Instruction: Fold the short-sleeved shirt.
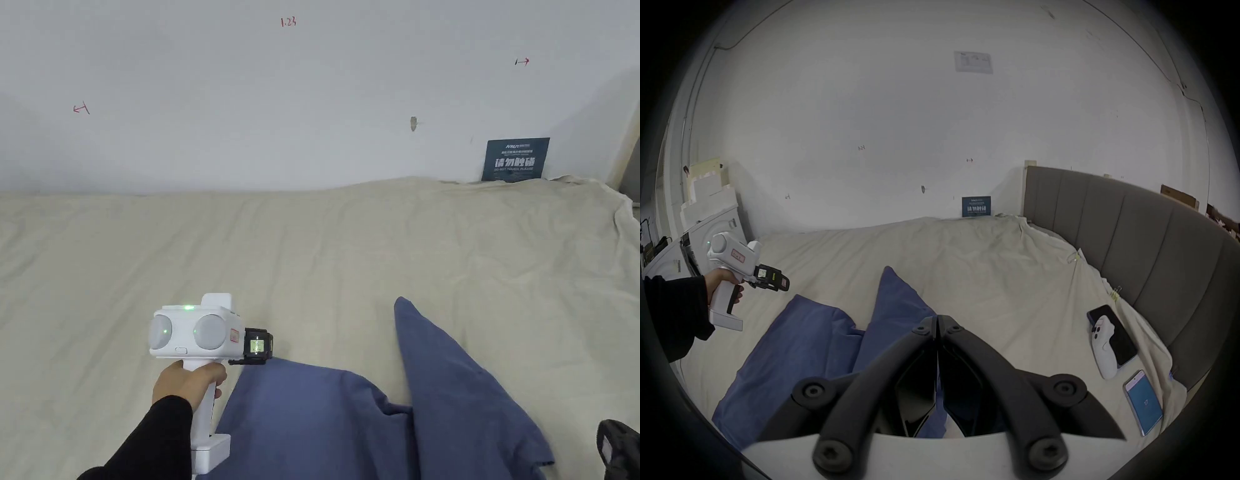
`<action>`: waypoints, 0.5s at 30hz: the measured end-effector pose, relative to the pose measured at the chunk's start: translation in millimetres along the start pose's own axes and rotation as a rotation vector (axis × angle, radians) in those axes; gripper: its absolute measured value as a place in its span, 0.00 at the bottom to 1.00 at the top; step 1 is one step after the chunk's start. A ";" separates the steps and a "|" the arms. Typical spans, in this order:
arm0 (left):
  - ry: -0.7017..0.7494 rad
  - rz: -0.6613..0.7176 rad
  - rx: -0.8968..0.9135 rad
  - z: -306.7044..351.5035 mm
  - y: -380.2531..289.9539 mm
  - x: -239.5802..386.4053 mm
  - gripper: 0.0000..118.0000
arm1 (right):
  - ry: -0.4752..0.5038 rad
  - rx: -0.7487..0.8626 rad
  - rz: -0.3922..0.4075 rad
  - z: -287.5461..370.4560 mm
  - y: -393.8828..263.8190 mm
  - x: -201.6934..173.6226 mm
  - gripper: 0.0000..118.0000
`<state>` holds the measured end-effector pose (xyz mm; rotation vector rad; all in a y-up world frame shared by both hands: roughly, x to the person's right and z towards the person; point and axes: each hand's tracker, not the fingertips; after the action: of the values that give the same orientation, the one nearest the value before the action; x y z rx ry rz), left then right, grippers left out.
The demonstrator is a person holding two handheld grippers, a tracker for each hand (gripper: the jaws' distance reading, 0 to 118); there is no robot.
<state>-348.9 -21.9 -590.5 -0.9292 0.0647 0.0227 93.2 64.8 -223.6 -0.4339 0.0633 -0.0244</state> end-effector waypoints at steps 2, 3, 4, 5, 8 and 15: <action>0.014 -0.024 -0.054 -22.7 4.6 1.4 0.79 | -0.014 -0.015 -0.005 0.9 -7.7 1.1 0.00; 0.016 -0.026 -0.060 -32.9 5.6 2.5 0.74 | -0.020 -0.025 -0.006 2.6 -11.9 2.2 0.00; 0.017 -0.034 -0.072 -36.5 3.3 3.4 0.70 | -0.023 -0.034 -0.006 4.4 -15.6 3.0 0.00; 0.014 -0.034 -0.075 -41.7 1.1 5.0 0.67 | -0.031 -0.045 -0.006 7.5 -20.3 3.5 0.00; 0.002 -0.060 -0.119 -59.1 -4.2 11.0 0.59 | -0.035 -0.078 -0.009 19.5 -33.7 4.7 0.00; 0.013 -0.077 -0.098 -51.6 -9.6 19.8 0.15 | -0.048 -0.126 -0.021 42.4 -48.5 5.1 0.00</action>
<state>-331.1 -69.1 -614.9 -1.0295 0.0404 -0.0518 100.6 38.4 -165.0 -0.5605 0.0131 -0.0310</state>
